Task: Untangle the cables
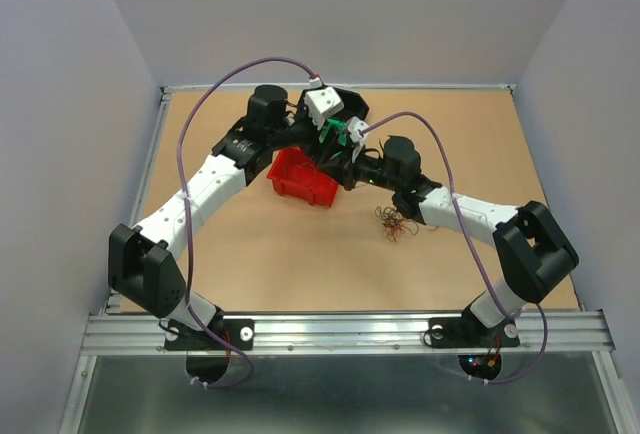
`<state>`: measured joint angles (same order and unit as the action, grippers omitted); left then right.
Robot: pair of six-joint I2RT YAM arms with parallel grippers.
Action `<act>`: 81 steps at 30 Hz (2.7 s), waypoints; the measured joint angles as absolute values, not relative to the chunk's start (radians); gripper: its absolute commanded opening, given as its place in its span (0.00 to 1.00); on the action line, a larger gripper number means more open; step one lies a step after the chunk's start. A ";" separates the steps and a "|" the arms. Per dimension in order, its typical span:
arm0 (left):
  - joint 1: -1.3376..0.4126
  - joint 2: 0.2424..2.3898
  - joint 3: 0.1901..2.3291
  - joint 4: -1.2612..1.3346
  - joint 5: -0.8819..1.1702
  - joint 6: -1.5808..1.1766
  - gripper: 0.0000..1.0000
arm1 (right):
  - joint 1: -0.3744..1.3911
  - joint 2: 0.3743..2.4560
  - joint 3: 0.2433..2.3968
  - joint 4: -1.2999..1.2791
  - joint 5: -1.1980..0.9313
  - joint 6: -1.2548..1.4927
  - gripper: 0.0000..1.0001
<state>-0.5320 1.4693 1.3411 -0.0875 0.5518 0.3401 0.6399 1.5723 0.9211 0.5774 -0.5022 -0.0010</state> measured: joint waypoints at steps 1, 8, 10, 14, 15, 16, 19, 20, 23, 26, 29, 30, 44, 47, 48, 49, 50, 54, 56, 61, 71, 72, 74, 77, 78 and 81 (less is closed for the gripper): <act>-0.539 1.486 1.350 -0.086 0.520 0.337 0.68 | 0.636 1.575 0.921 0.575 -0.507 -0.003 0.00; -0.556 1.542 1.360 -0.046 0.309 0.317 0.09 | 0.636 1.593 0.933 0.564 -0.532 -0.009 0.00; -0.556 1.540 1.355 -0.017 0.254 0.310 0.01 | 0.636 1.601 0.944 0.560 -0.527 -0.008 0.01; -0.565 1.536 1.316 0.046 0.147 0.307 0.00 | 0.636 1.617 0.977 0.550 -0.472 -0.002 0.01; -0.568 1.529 1.293 0.075 0.119 0.305 0.00 | 0.636 1.618 0.982 0.546 -0.450 0.002 0.01; -0.571 1.519 1.269 0.090 0.094 0.303 0.00 | 0.636 1.623 0.991 0.542 -0.421 0.011 0.01; -0.578 1.483 1.214 0.129 0.048 0.292 0.00 | 0.637 1.638 1.007 0.527 -0.345 0.028 0.01; -0.581 1.470 1.203 0.137 0.037 0.288 0.00 | 0.640 1.644 1.012 0.524 -0.325 0.033 0.01; -0.583 1.428 1.175 0.178 0.045 0.282 0.00 | 0.644 1.659 1.032 0.519 -0.279 0.046 0.01; -0.577 1.379 1.130 0.200 0.113 0.295 0.00 | 0.643 1.674 1.059 0.515 -0.266 0.056 0.01; -0.569 1.344 1.107 0.207 0.205 0.313 0.00 | 0.638 1.692 1.073 0.513 -0.312 0.057 0.00; -0.566 1.336 1.106 0.209 0.232 0.319 0.00 | 0.635 1.701 1.075 0.513 -0.359 0.052 0.01; -0.475 1.306 1.070 0.235 0.265 0.207 0.00 | 0.622 1.686 1.064 0.536 -0.642 -0.033 0.01; -0.422 1.296 1.041 0.257 0.315 0.145 0.00 | 0.631 1.668 1.060 0.560 -0.607 -0.030 0.01; -0.410 1.283 1.028 0.267 0.329 0.129 0.00 | 0.631 1.665 1.059 0.567 -0.593 -0.028 0.01; -0.408 1.273 1.017 0.274 0.339 0.117 0.00 | 0.631 1.665 1.058 0.570 -0.574 -0.020 0.01; -0.408 1.260 1.007 0.283 0.346 0.106 0.00 | 0.631 1.665 1.057 0.570 -0.556 -0.010 0.01; -0.408 1.236 0.996 0.312 0.354 0.080 0.00 | 0.630 1.665 1.056 0.591 -0.488 0.028 0.04; -0.406 1.228 0.980 0.331 0.377 0.077 0.00 | 0.629 1.665 1.056 0.600 -0.471 0.047 0.07; -0.387 1.226 0.969 0.357 0.454 0.077 0.00 | 0.609 1.665 1.056 0.612 -0.491 0.067 0.11; -0.376 1.274 0.990 0.361 0.479 0.078 0.00 | 0.578 1.665 1.027 0.662 -0.649 0.064 0.69; -0.372 1.280 0.992 0.361 0.473 0.080 0.00 | 0.574 1.665 1.022 0.664 -0.655 0.064 0.75; -0.363 1.282 0.995 0.360 0.463 0.081 0.00 | 0.558 1.665 1.002 0.667 -0.665 0.064 0.97; -0.358 1.282 1.010 0.359 0.451 0.081 0.00 | 0.545 1.665 0.971 0.666 -0.667 0.061 1.00; -0.358 1.282 1.016 0.358 0.448 0.081 0.00 | 0.543 1.665 0.965 0.666 -0.666 0.060 1.00; -0.358 1.282 1.030 0.355 0.436 0.082 0.00 | 0.543 1.663 0.953 0.667 -0.641 0.060 1.00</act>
<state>-0.3580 1.2816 1.0298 0.3553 0.4362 0.0818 0.5430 1.6630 0.9535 0.6666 -0.6415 0.0597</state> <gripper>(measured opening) 0.036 0.998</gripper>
